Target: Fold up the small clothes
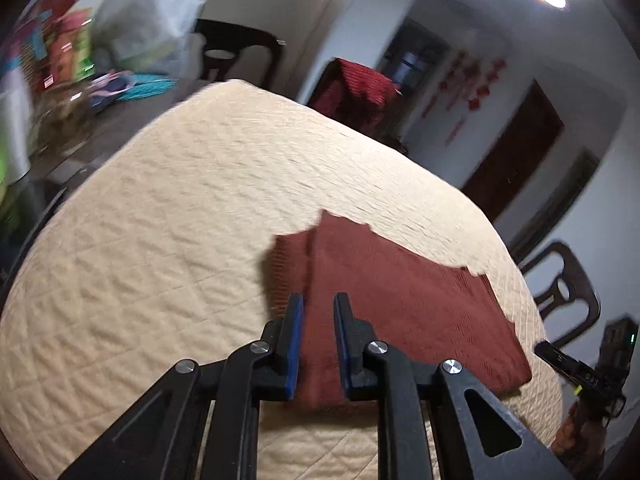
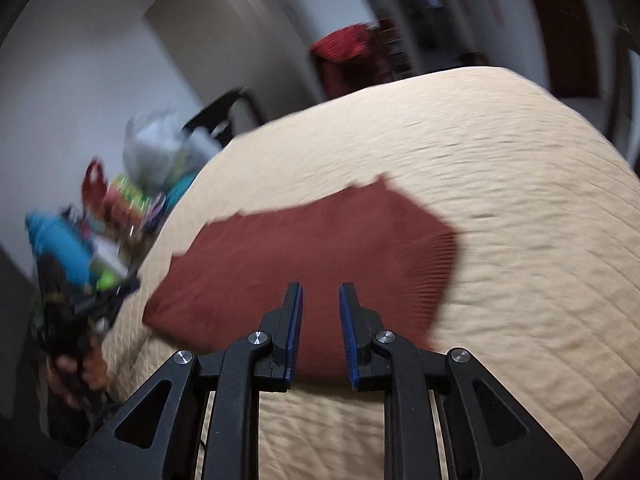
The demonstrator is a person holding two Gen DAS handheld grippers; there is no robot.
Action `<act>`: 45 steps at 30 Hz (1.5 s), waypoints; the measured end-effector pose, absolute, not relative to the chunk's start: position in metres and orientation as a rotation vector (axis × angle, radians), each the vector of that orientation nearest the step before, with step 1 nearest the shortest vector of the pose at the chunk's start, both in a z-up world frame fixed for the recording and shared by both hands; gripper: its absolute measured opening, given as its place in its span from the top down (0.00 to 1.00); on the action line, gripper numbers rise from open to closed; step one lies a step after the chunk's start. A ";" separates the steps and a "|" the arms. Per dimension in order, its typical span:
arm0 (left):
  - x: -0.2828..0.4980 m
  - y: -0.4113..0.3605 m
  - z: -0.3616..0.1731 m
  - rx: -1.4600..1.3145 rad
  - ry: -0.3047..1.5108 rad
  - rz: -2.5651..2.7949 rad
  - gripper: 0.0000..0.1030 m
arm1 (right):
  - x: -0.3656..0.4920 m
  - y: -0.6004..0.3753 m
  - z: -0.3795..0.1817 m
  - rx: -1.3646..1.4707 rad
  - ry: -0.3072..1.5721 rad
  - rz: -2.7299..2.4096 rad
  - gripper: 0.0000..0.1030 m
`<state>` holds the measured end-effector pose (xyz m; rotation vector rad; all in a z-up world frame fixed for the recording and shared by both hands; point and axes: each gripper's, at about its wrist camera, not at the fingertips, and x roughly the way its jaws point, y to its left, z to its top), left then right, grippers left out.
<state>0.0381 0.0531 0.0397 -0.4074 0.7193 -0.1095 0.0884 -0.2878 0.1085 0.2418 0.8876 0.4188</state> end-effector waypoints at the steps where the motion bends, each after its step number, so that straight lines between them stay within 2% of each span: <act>1: 0.043 0.046 0.036 -0.382 0.731 -0.121 0.83 | 0.092 -0.276 0.104 0.224 0.901 0.446 0.81; 8: 0.063 0.012 0.015 -0.235 0.802 -0.102 0.83 | 0.117 -0.219 0.073 0.085 1.005 0.523 0.81; 14: 0.060 0.008 0.030 -0.162 0.764 -0.078 0.83 | 0.125 -0.203 0.087 0.070 0.963 0.558 0.81; 29: 0.072 0.010 0.016 -0.148 0.798 -0.055 0.82 | 0.165 -0.186 0.070 0.050 1.022 0.519 0.83; 45: 0.071 0.002 0.020 -0.092 0.793 -0.026 0.81 | 0.114 -0.185 0.084 0.020 1.012 0.581 0.83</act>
